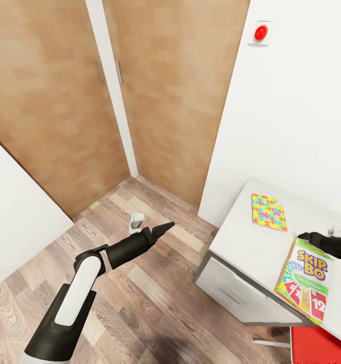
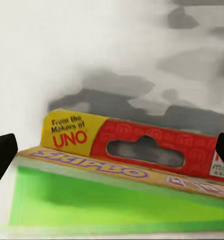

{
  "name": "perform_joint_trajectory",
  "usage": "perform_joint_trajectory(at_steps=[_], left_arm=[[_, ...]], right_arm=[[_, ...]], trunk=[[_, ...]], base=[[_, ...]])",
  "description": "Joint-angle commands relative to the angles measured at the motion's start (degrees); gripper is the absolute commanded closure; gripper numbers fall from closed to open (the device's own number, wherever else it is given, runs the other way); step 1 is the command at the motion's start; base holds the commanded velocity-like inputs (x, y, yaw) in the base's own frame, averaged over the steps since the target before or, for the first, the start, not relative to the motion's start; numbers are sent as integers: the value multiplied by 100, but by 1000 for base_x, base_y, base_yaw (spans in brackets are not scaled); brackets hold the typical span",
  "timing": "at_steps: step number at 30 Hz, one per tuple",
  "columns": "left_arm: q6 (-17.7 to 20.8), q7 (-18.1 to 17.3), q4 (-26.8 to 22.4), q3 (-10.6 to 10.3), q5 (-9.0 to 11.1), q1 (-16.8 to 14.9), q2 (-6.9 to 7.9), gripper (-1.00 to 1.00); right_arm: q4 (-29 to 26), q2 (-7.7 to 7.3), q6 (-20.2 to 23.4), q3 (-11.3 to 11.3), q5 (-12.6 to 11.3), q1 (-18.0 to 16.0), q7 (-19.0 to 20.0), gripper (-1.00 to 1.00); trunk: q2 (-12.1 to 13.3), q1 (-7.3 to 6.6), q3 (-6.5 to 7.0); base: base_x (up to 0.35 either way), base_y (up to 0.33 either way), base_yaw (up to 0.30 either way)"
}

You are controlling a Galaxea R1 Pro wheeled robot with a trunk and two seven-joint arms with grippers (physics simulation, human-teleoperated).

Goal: Put all the toys in the child's room - the three board games (two on the bed and one on the table), the two jigsaw puzzles on the table, and the tennis ball on the table - inside the toy box on the table in the child's room.

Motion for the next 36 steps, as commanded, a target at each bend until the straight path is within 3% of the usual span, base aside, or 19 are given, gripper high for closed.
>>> perform_joint_trajectory(at_steps=[1, 12, 36], left_arm=[[24, -24, 0, 6, -17, -3, -4, -100], [24, -30, 1, 6, -15, -3, -4, -100], [21, -24, 1, 6, -15, -3, -4, -100]], right_arm=[[-4, 5, 28, -7, -52, 54, -11, -100], [-2, 70, -3, -9, -52, 270, -3, -100], [-2, 81, 1, -9, -52, 304, 29, -100]], trunk=[[-9, 2, -9], [-9, 2, -10], [-9, 2, -11]], base=[[-150, 0, 0], [-70, 0, 0], [-8, 0, 0]])
